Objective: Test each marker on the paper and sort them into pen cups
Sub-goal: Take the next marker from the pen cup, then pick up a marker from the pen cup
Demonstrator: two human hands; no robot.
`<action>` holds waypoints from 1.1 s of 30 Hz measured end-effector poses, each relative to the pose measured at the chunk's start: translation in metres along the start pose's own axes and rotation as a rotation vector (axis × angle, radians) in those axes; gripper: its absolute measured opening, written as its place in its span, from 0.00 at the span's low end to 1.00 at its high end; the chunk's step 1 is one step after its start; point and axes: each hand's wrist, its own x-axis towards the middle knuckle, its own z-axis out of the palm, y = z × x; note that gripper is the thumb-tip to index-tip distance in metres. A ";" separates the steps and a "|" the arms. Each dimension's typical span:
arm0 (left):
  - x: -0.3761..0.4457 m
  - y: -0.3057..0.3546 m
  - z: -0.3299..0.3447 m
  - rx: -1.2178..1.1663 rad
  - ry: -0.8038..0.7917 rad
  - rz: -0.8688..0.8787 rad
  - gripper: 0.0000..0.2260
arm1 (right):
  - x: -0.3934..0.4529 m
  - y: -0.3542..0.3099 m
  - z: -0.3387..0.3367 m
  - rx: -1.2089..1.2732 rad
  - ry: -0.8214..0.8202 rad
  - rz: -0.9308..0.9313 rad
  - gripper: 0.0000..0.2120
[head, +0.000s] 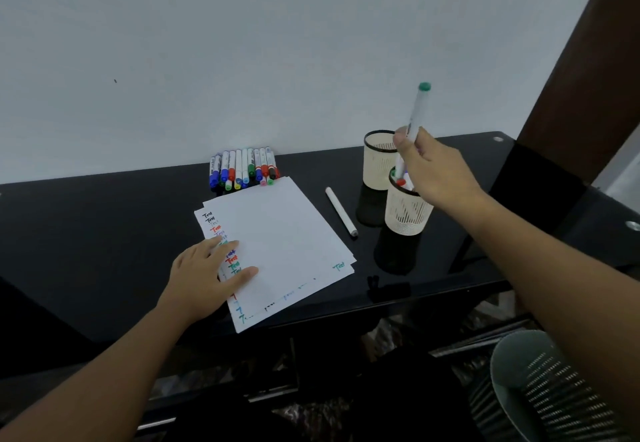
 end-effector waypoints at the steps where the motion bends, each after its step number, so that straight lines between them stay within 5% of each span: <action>1: 0.000 0.000 0.000 0.004 -0.002 -0.001 0.45 | 0.003 0.006 -0.002 -0.091 0.030 -0.003 0.21; 22: 0.001 0.002 0.000 -0.011 -0.005 -0.006 0.44 | 0.014 0.046 0.001 -0.155 0.109 -0.027 0.09; 27: 0.003 0.002 0.001 -0.002 -0.018 -0.005 0.44 | 0.014 0.046 0.004 -0.174 0.094 -0.075 0.17; 33: 0.002 0.003 0.000 -0.004 -0.016 -0.011 0.44 | 0.015 0.046 0.010 -0.287 0.088 -0.062 0.13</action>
